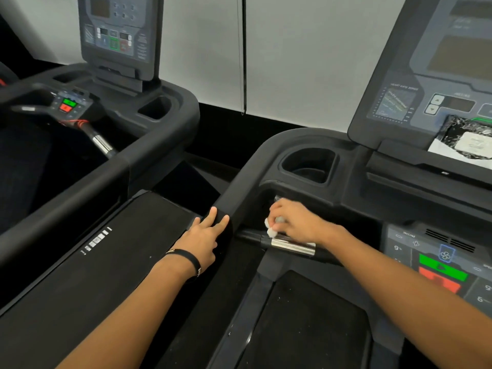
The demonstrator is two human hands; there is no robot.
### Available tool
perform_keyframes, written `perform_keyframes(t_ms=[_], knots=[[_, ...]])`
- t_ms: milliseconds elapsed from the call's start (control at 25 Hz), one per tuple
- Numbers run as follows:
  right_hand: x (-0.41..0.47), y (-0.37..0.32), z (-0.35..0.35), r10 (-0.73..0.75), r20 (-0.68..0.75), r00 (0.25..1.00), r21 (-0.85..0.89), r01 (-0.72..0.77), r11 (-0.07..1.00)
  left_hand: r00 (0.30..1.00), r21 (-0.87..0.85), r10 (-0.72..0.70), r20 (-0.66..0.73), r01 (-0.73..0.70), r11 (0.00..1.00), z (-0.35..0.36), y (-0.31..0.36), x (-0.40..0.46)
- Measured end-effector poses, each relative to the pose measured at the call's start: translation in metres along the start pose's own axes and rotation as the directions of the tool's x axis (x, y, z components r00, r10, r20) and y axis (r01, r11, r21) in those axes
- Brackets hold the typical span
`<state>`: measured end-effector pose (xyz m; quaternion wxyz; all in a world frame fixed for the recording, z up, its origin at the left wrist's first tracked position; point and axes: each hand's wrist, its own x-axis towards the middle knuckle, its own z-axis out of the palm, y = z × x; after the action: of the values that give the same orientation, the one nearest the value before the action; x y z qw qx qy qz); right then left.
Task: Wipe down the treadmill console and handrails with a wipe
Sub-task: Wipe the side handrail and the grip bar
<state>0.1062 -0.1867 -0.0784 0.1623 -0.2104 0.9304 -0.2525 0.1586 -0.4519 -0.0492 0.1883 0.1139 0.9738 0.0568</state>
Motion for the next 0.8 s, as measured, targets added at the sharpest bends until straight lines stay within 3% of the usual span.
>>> perform_keyframes(t_ms=[120,160,280,480,560,680,800], knots=[[0.0,-0.004,-0.001,0.009,-0.203,0.979,0.065,0.005,0.998,1.0,0.013,0.0,-0.004,0.0,1.0,0.0,0.001,-0.001],[0.001,-0.008,0.008,-0.008,-0.21,0.978,0.056,0.02,0.998,1.0,0.01,0.002,-0.006,-0.002,1.0,0.001,0.002,-0.001],[0.0,-0.016,0.044,-0.085,0.002,0.996,-0.047,0.084,0.995,1.0,-0.013,-0.004,0.005,0.004,1.0,0.001,0.0,0.0],[0.006,-0.022,0.05,-0.092,-0.064,0.994,-0.207,0.077,0.975,1.0,-0.039,-0.003,0.009,0.003,0.999,0.002,-0.003,0.001],[0.021,-0.044,0.063,-0.054,-0.106,0.993,-0.273,0.023,0.962,1.0,-0.046,-0.005,0.015,0.005,0.999,0.002,-0.004,0.001],[0.036,-0.059,0.086,0.112,-0.168,0.979,-0.204,-0.146,0.968,1.0,-0.039,-0.008,0.009,0.008,0.999,0.001,-0.005,0.002],[0.027,-0.051,0.083,0.123,-0.192,0.974,-0.305,-0.178,0.935,1.0,-0.039,-0.012,0.021,0.013,0.999,0.002,-0.003,0.001]])
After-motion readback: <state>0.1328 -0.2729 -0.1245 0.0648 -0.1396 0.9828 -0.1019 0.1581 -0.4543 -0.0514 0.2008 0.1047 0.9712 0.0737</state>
